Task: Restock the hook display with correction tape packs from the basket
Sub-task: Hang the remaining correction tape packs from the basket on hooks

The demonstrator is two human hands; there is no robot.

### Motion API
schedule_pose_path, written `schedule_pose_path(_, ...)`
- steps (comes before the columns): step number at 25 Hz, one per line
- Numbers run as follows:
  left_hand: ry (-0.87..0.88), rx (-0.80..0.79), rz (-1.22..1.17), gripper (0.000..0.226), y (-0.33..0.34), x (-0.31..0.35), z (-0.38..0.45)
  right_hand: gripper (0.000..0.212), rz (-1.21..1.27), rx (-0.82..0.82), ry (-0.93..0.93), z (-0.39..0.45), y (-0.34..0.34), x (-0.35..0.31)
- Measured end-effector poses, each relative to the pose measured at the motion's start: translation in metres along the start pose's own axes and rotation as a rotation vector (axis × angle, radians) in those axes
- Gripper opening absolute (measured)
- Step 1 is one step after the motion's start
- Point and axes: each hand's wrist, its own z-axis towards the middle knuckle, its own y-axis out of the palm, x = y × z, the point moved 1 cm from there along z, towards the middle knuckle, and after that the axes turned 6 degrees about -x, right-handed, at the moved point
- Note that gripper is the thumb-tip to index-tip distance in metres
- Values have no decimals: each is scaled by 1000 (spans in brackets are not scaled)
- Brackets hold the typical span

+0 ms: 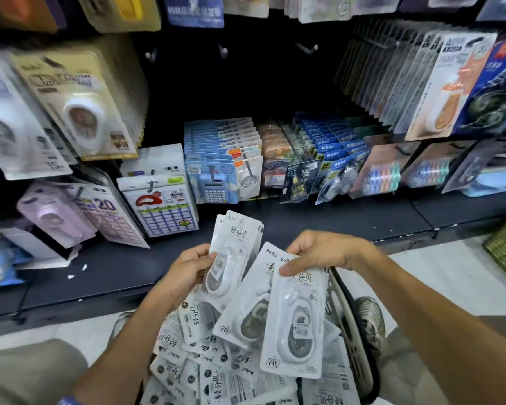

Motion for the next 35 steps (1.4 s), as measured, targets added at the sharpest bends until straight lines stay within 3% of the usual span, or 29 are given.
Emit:
schedule_pose_path(4, -150, -191, -271, 43, 16, -9, -18, 15, 107, 192, -115, 17, 2, -7)
schedule_pose_path(7, -228, -269, -213, 53, 23, -23, -27, 19, 144, 261, -114, 27, 7, 0)
schedule_pose_path(10, -243, -311, -226, 65, 23, -28, -25, 3, 137, 322, -170, 37, 12, 8)
schedule_pose_path(12, -256, -346, -187, 74, 26, -30, -22, 12, 122, 397, -193, 47, 12, 14)
schedule_pose_path(18, -394, -314, -283, 68, 62, -75, -24, 23, 111, 451, 4, 77, 37, 52)
schedule_pose_path(21, -378, -216, -309, 71, 56, -88, -17, 20, 242, 765, 18, 82, 24, 51)
schedule_pose_path(23, -389, -156, -323, 80, 52, -90, -12, 31, 460, 955, 188, 68, 14, 64)
schedule_pose_path(24, -376, -128, -335, 85, 52, -90, -10, 43, 603, 877, 317, 59, 17, 72)
schedule_pose_path(26, -340, -85, -375, 90, 53, -86, -10, 66, 835, 516, 427, 47, 37, 82)
schedule_pose_path(29, -276, -19, -491, 78, 49, -72, -6, 54, 971, 239, 138, 47, 58, 80)
schedule_pose_path(32, -122, 35, -564, 69, 39, -31, -8, 45, 804, 219, -26, 35, 56, 49)
schedule_pose_path(35, 109, 134, -362, 81, 25, 43, -29, 46, 625, 410, -191, 16, 30, 7)
